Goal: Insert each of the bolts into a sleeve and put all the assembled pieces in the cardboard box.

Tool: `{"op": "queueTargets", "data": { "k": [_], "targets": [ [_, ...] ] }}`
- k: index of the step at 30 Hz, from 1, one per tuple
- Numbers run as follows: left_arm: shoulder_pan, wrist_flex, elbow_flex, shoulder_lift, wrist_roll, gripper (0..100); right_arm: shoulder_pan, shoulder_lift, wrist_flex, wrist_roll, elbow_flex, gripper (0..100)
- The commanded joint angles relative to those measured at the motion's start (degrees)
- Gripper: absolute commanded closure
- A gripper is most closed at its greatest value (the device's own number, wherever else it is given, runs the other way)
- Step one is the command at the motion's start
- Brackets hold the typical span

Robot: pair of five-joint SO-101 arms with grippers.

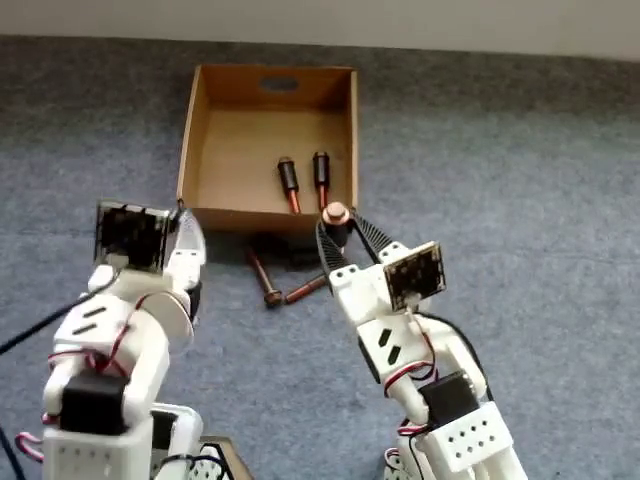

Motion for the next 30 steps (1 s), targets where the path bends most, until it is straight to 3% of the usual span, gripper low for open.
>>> {"op": "queueTargets", "data": {
  "k": [1, 10, 15, 17, 21, 30],
  "targets": [
    [-6.81, -0.09, 9.36, 1.01, -6.86, 98, 2.24, 6.11, 8.40, 0.70, -17.01, 99.2],
    [-8.92, -1.49, 22.46, 2.59, -8.53, 98, 2.42, 32.66, 23.52, 0.26, -44.88, 99.2],
    [-8.75, -2.29, 26.33, 2.59, -6.42, 98, 2.51, 44.79, 30.11, -9.05, -54.29, 99.2],
    [-8.66, -5.10, 28.88, 2.59, -6.07, 98, 1.89, 48.92, 30.55, -12.40, -57.27, 99.2],
    [-8.48, -11.60, 33.01, 2.59, -6.15, 98, -1.80, 57.54, 30.64, -11.34, -62.37, 99.2],
    [-8.48, -11.69, 33.10, 2.59, -6.15, 98, -5.93, 79.69, 30.37, -11.43, -80.48, 99.2]
  ]
}}
